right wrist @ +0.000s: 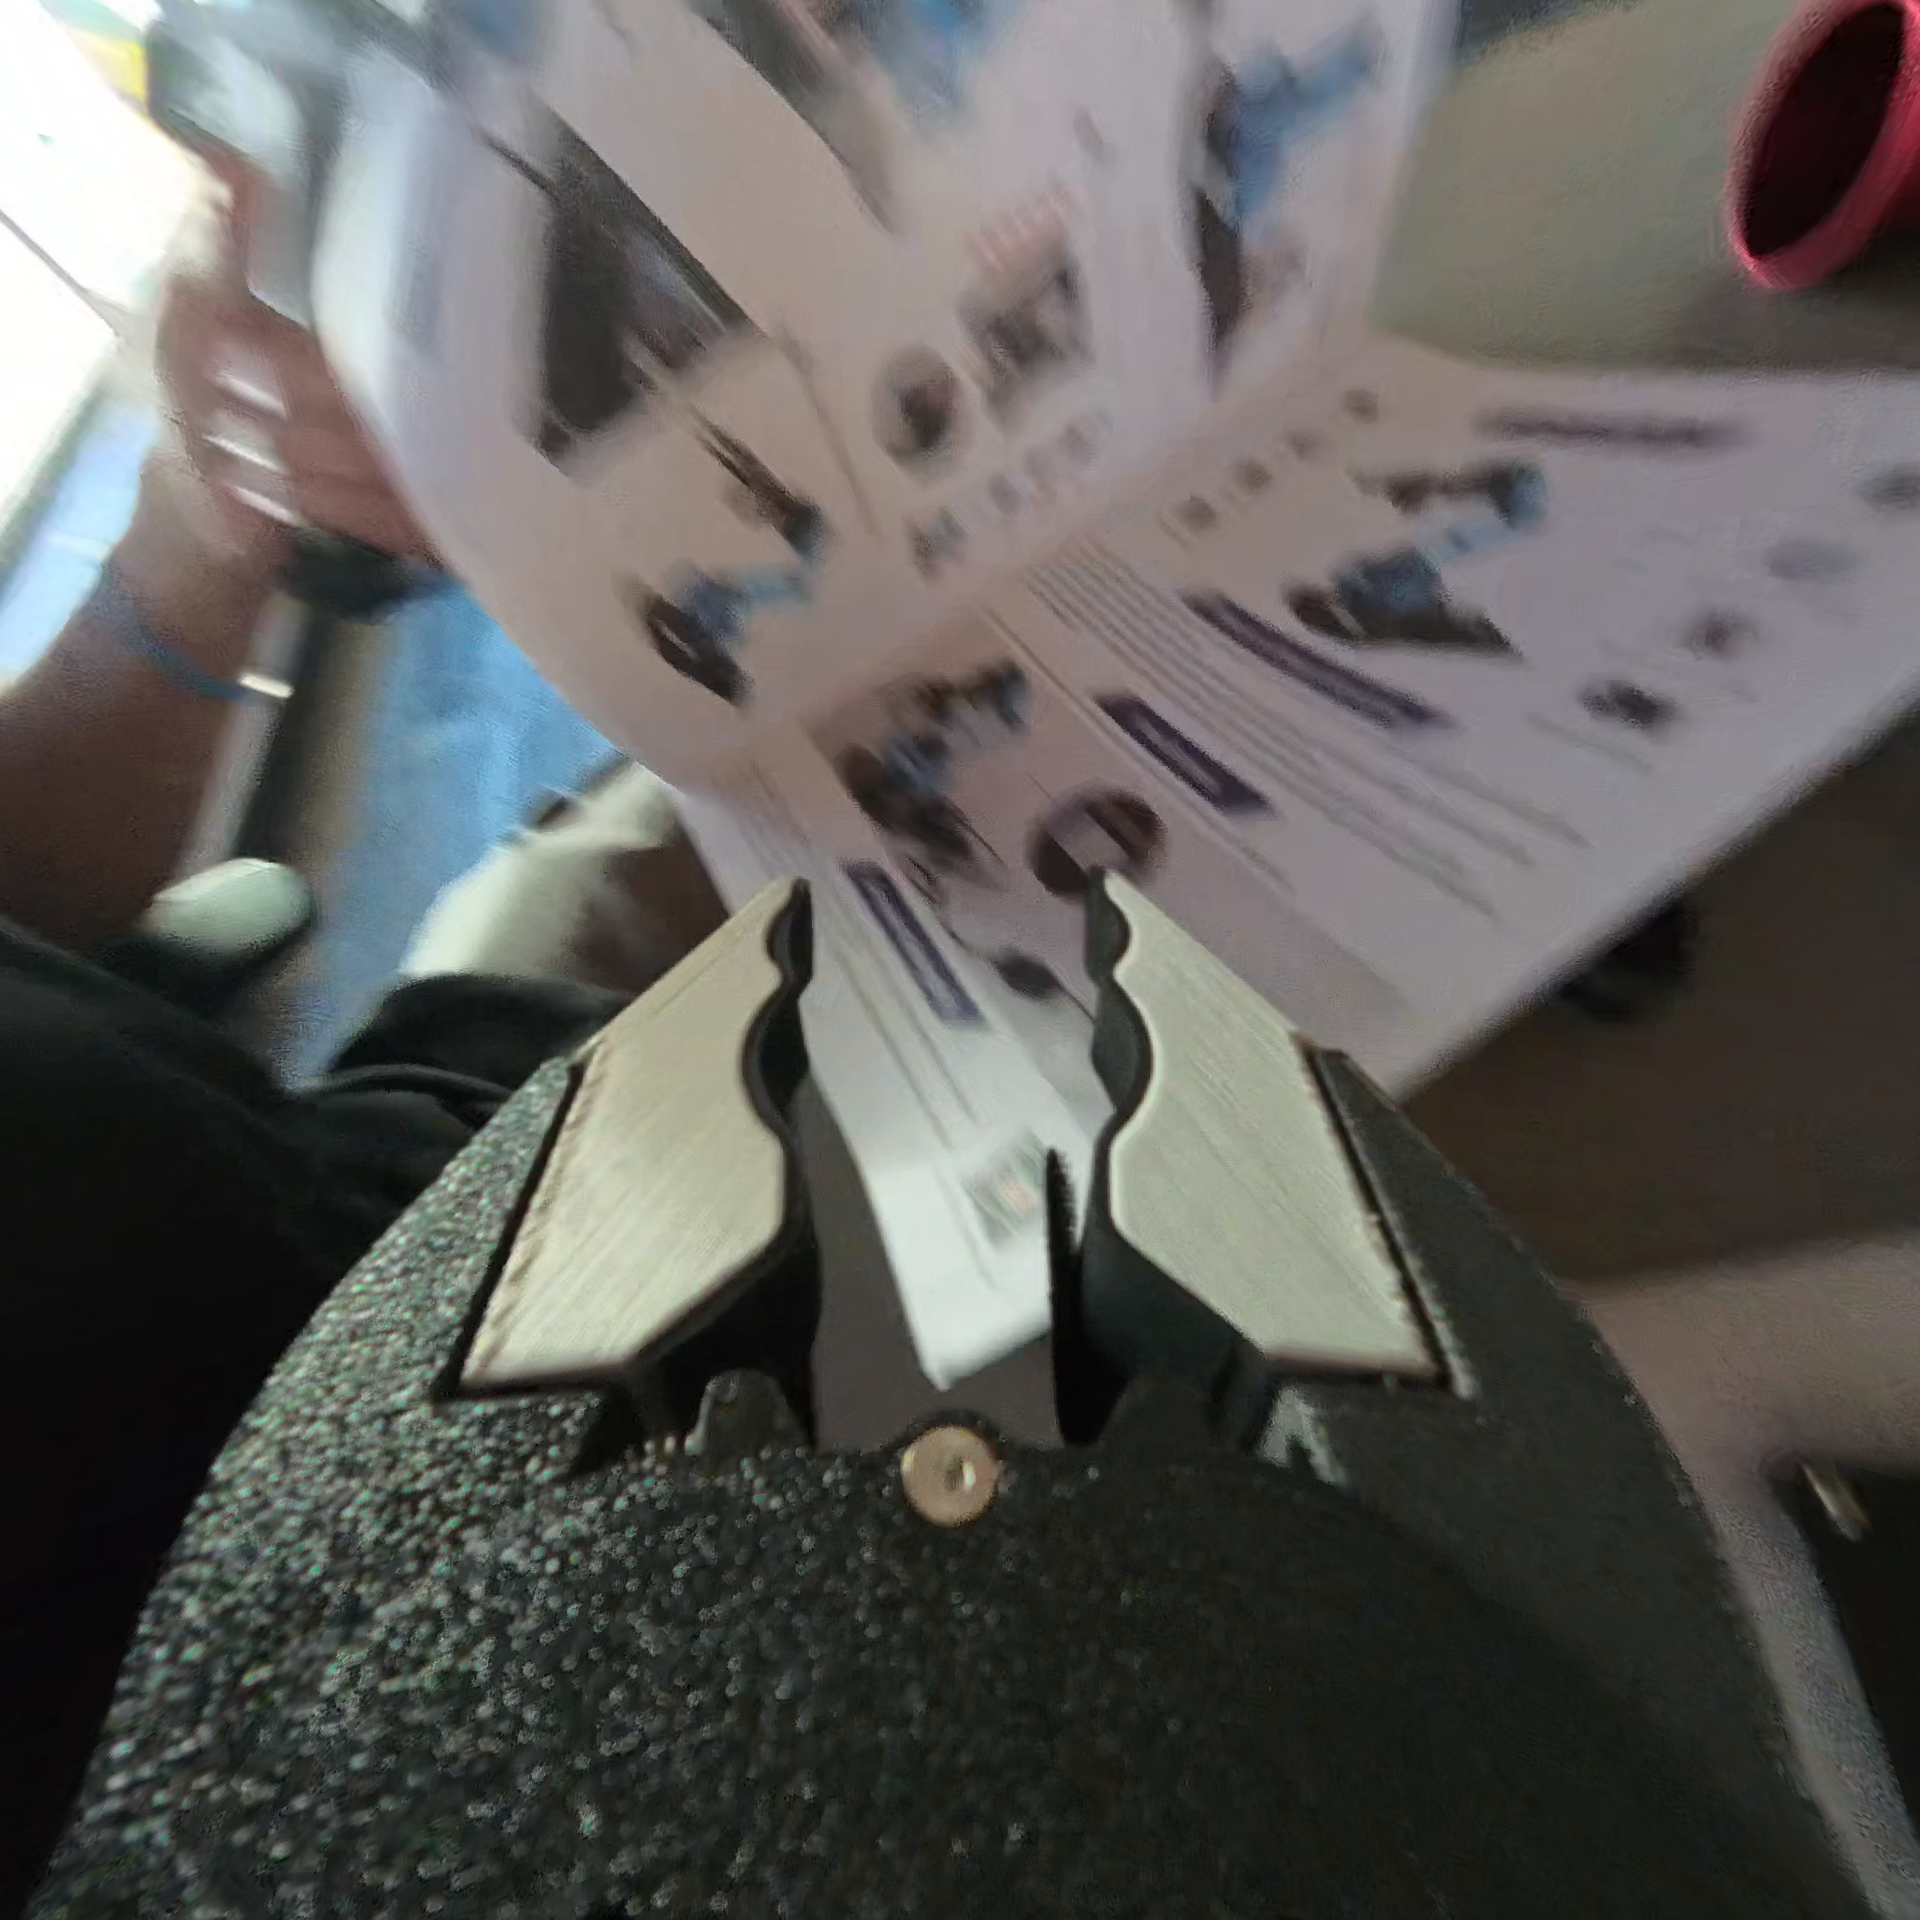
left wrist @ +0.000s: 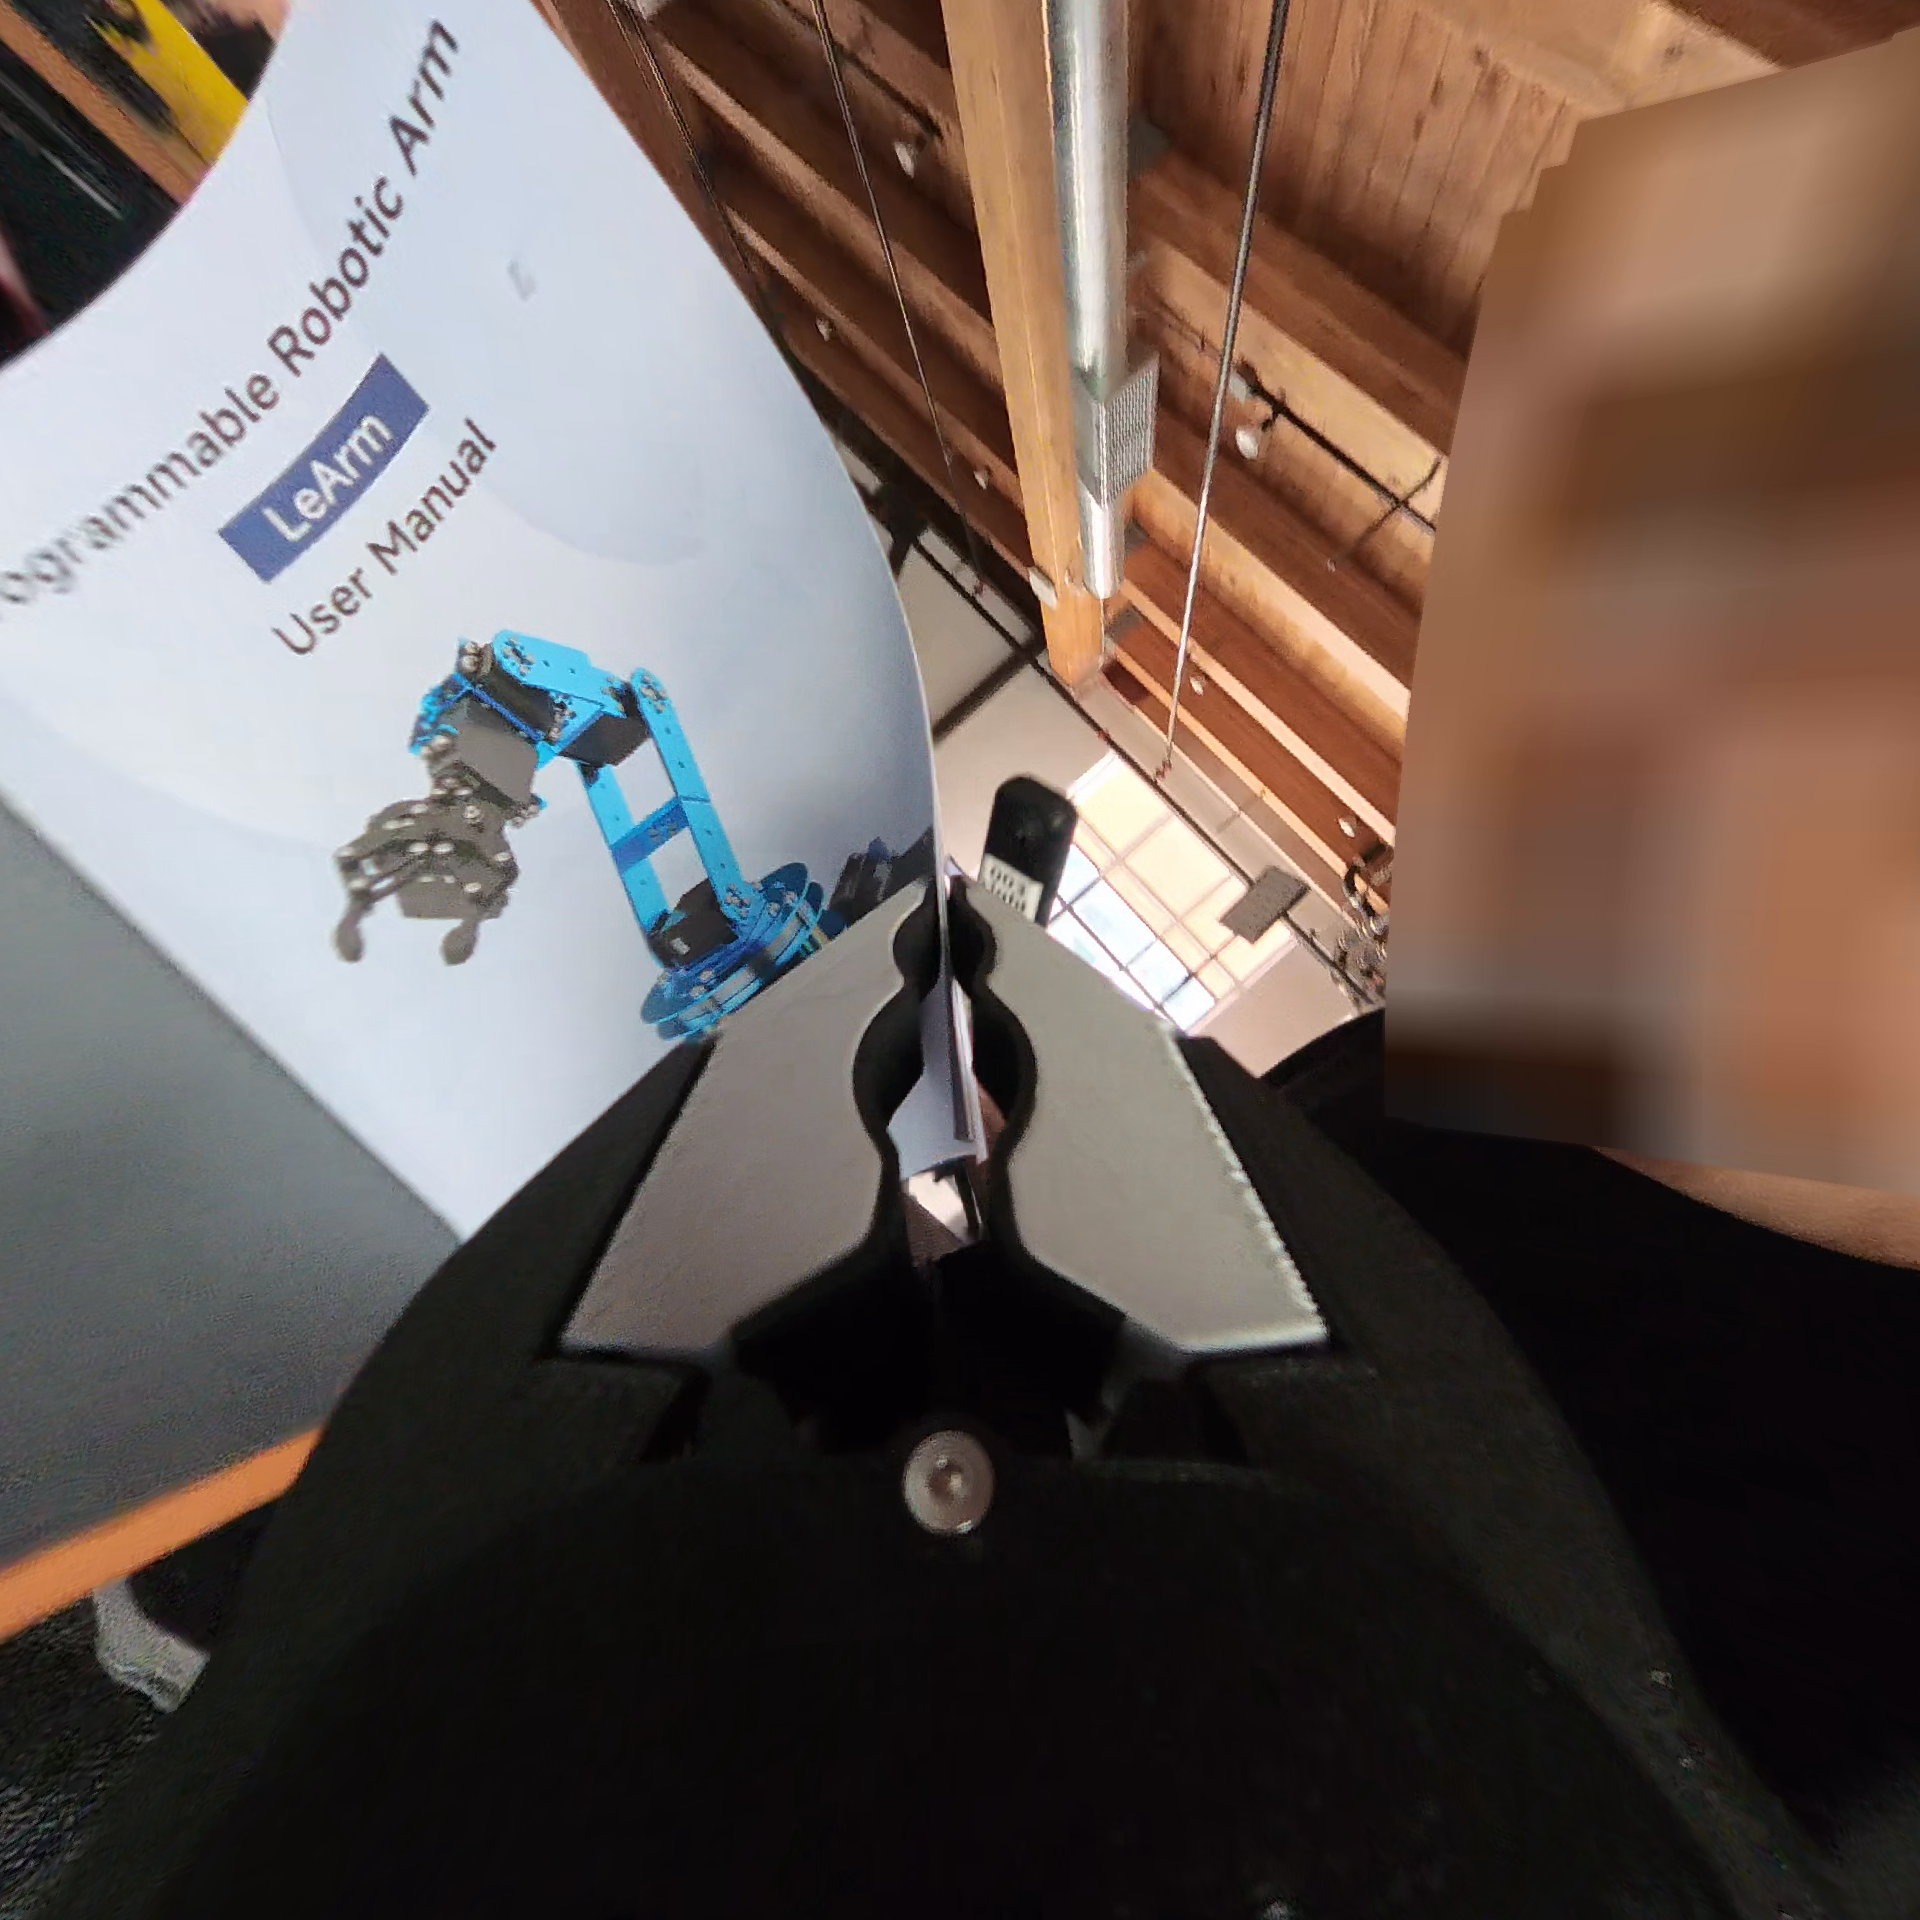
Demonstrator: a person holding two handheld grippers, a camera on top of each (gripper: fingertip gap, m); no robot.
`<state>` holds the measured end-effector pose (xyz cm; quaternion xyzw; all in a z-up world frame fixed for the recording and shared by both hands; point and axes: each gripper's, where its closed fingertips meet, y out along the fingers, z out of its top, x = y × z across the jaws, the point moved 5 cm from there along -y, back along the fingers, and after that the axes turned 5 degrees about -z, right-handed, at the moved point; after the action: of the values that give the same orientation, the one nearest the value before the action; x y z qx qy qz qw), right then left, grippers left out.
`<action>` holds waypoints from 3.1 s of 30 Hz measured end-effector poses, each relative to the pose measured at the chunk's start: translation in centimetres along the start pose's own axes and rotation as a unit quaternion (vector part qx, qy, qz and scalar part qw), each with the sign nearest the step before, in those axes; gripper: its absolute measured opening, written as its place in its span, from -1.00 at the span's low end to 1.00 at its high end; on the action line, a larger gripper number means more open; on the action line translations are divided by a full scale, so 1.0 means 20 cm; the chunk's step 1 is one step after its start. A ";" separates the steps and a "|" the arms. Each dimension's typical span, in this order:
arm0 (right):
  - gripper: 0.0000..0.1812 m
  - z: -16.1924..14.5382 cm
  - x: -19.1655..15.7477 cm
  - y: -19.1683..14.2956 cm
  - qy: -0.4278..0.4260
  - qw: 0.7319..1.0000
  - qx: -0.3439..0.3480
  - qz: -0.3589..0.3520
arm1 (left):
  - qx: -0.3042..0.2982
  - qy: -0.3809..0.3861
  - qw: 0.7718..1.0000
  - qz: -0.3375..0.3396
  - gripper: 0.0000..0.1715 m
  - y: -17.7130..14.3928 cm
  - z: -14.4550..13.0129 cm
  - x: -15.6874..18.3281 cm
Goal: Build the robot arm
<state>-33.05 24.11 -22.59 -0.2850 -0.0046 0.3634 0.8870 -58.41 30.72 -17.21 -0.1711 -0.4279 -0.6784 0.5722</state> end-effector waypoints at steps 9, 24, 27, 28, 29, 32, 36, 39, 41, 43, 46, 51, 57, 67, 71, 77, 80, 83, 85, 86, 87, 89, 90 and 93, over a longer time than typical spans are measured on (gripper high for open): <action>0.05 0.38 -0.32 0.19 -0.215 0.972 0.092 -0.033 | -0.082 -0.025 0.996 -0.039 -1.00 0.41 -0.15 -0.05; -0.41 0.30 -0.23 0.13 -0.179 0.982 0.059 0.013 | -0.090 0.005 0.996 0.001 -1.00 0.27 -0.15 -0.04; -0.37 0.30 -0.16 0.07 -0.137 0.988 0.064 0.022 | -0.085 0.006 0.996 0.004 -1.00 0.24 -0.14 -0.06; -0.32 0.34 -0.16 0.04 -0.111 0.989 0.086 0.034 | -0.087 0.005 0.996 0.006 -1.00 0.25 -0.15 -0.07; -0.21 0.38 -0.17 0.03 -0.080 0.989 0.107 0.057 | -0.090 0.004 0.996 0.004 -1.00 0.25 -0.15 -0.08; 0.16 0.47 -0.20 0.09 -0.019 0.991 0.097 0.090 | -0.102 -0.003 0.995 -0.022 -1.00 0.31 -0.19 -0.08; 0.10 0.42 -0.19 0.25 -0.044 0.996 0.021 0.080 | -0.098 -0.013 0.994 -0.051 -1.00 0.36 -0.19 -0.07; -0.12 0.39 -0.19 0.27 -0.030 0.994 0.009 0.107 | -0.099 -0.007 0.994 -0.044 -0.99 0.35 -0.20 -0.08; -0.18 0.38 -0.18 0.27 -0.027 0.993 0.011 0.112 | -0.101 0.001 0.994 -0.038 -1.00 0.34 -0.21 -0.08; -0.23 0.37 -0.18 0.26 -0.019 0.992 0.012 0.122 | -0.104 0.012 0.994 -0.037 -1.00 0.33 -0.22 -0.08; -0.30 0.36 -0.17 0.26 -0.005 0.991 0.013 0.135 | -0.107 0.017 0.994 -0.036 -1.00 0.33 -0.23 -0.09; -0.50 0.34 -0.16 0.25 0.030 0.985 0.017 0.170 | -0.107 0.022 0.993 -0.038 -0.96 0.35 -0.23 -0.11; -0.61 0.33 -0.14 0.24 0.089 0.973 0.030 0.209 | -0.099 0.053 0.993 -0.037 -0.98 0.35 -0.23 -0.12; -0.72 0.32 -0.09 0.26 0.179 0.949 0.057 0.254 | -0.084 0.099 0.992 -0.003 -1.00 0.35 -0.22 -0.15; -0.72 0.32 -0.07 0.25 0.201 0.941 0.066 0.263 | -0.090 0.094 0.992 -0.002 -1.00 0.37 -0.22 -0.16; -0.74 0.31 0.01 0.23 0.239 0.935 0.089 0.248 | -0.103 0.092 0.990 0.029 -1.00 0.42 -0.23 -0.22; -0.71 0.29 0.05 0.22 0.251 0.934 0.094 0.238 | -0.110 0.089 0.989 0.033 -1.00 0.44 -0.23 -0.24; -0.69 0.28 0.09 0.20 0.261 0.932 0.103 0.228 | -0.116 0.084 0.989 0.031 -1.00 0.46 -0.25 -0.25; -0.85 0.29 0.15 0.16 0.266 0.933 0.126 0.209 | -0.120 0.084 0.989 0.024 -1.00 0.47 -0.26 -0.24; -0.80 0.30 0.19 0.13 0.254 0.937 0.142 0.193 | -0.119 0.082 0.989 0.021 -1.00 0.47 -0.26 -0.24; -0.61 0.32 0.21 0.09 0.222 0.949 0.147 0.170 | -0.119 0.080 0.989 0.023 -1.00 0.47 -0.26 -0.24; -0.30 0.36 0.20 0.01 0.124 0.974 0.140 0.126 | -0.121 0.080 0.989 0.016 -1.00 0.47 -0.25 -0.22; -0.28 0.38 0.16 -0.02 0.077 0.980 0.126 0.130 | -0.122 0.077 0.989 0.004 -1.00 0.47 -0.24 -0.21; -0.20 0.39 0.01 0.03 0.011 0.978 0.038 0.204 | -0.135 0.086 0.986 -0.041 -1.00 0.48 -0.26 -0.14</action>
<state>-34.90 28.50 -16.46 -0.2497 0.0770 0.5332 0.8046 -47.39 28.76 -18.54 -0.1704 -0.2879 -0.7649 0.5505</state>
